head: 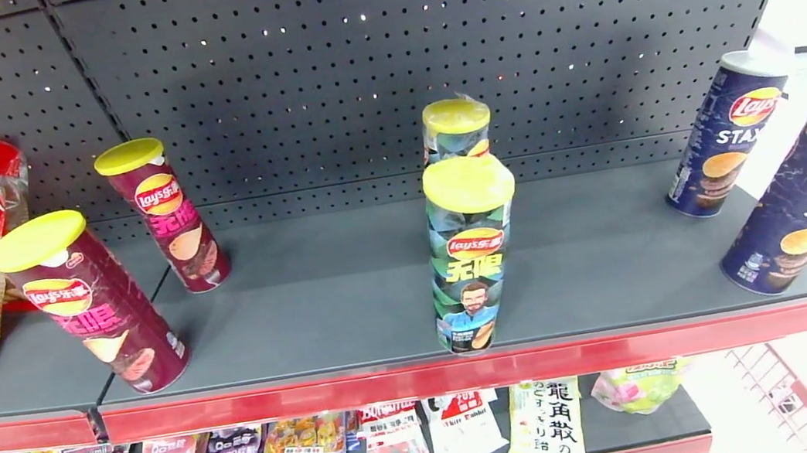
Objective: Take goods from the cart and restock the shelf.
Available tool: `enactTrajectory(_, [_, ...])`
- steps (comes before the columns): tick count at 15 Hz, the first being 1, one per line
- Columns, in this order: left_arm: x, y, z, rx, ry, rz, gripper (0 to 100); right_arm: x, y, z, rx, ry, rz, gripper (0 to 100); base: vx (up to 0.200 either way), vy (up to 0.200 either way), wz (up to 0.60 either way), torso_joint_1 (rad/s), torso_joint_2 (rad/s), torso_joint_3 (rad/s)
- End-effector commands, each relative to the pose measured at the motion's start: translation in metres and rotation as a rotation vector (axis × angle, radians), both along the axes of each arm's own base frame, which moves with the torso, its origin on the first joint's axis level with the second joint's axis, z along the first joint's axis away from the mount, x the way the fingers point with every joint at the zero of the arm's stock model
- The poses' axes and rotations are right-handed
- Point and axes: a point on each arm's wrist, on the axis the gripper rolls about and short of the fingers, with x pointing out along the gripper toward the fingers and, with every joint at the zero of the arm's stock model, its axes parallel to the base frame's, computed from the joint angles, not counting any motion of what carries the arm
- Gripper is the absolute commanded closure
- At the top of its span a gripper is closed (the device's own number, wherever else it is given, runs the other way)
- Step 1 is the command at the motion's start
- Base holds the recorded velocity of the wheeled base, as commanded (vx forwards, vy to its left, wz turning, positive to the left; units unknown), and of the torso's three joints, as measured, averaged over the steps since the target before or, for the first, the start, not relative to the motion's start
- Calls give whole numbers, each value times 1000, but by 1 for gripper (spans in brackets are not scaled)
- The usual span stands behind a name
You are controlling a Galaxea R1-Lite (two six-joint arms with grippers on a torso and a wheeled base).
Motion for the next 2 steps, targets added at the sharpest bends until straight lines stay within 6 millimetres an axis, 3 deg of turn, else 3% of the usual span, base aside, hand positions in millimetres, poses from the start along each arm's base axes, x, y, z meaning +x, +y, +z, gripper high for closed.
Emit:
enactTrajectory(1, [0,0,0,0,1,2,0,0,0,0,-2,1,1,0,0,0,0,0,0,0])
enactTrajectory(2, [0,0,0,0,1,2,0,0,0,0,-5,1,-7,0,0,0,0,0,0,0])
